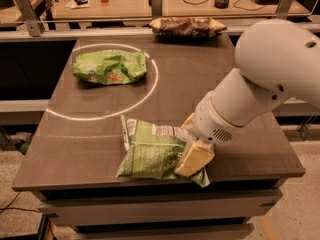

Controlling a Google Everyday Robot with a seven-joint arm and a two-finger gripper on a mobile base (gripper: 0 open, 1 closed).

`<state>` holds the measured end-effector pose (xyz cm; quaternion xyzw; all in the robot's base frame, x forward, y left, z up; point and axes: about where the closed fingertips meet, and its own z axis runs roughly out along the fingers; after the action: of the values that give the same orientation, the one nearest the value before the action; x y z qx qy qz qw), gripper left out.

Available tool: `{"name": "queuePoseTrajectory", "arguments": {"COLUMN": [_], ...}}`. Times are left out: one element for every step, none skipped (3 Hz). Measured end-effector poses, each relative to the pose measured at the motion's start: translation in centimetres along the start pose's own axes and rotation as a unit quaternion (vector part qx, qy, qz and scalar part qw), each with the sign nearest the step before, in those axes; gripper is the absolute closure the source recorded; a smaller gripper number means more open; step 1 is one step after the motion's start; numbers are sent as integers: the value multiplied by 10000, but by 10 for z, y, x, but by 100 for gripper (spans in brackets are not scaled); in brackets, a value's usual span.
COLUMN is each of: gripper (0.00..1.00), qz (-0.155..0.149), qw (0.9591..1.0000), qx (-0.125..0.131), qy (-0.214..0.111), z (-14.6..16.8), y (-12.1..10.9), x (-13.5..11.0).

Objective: Move green jalapeno chip bag near green rice chip bag

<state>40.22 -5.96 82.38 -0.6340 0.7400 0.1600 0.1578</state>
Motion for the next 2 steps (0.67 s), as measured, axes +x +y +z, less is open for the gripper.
{"name": "queuePoseTrajectory", "arguments": {"gripper": [100, 100], "qz": [0, 27], "qw": [10000, 9974], "qx": [2, 647], "qy": [-1, -322], "z": [-3, -36], "y": [0, -33], "x": [-1, -10]}}
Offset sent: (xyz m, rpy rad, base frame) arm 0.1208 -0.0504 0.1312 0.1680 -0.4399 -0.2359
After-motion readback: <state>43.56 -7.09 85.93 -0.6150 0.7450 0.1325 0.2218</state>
